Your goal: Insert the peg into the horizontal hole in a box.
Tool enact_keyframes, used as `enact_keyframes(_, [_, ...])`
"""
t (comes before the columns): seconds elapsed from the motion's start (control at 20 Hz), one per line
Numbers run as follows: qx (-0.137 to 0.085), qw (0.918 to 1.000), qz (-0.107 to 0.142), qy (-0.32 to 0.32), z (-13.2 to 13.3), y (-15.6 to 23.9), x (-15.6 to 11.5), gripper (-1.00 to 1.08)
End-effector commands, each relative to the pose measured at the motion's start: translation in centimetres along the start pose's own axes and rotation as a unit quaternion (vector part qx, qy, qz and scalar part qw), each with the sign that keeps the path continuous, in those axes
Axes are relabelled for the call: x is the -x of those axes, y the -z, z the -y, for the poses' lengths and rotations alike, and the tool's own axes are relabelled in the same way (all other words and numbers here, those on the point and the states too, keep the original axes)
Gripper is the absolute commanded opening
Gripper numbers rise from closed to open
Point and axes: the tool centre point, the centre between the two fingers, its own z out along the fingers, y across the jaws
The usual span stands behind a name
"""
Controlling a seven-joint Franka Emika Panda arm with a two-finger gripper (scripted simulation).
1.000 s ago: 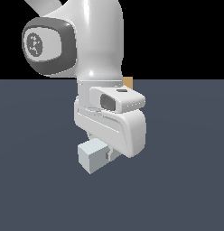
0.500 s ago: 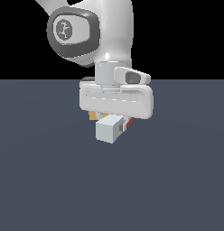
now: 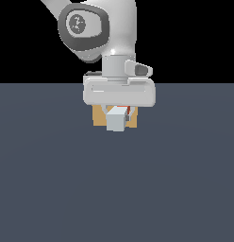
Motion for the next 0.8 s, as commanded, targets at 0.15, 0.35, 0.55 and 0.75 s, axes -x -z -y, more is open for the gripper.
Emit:
enact_keyframes(0.15, [0.002, 0.9997, -0.001, 0.026, 0.18, 0.68, -0.88, -1.00])
enact_keyframes(0.35, [0.002, 0.9997, -0.001, 0.024, 0.19, 0.64, -0.80, -1.00])
enact_keyframes(0.55, [-0.001, 0.9997, 0.000, 0.024, 0.33, 0.41, -0.76, -1.00])
enact_keyframes(0.75, [0.004, 0.9997, -0.001, 0.024, 0.05, 0.90, -0.76, -1.00])
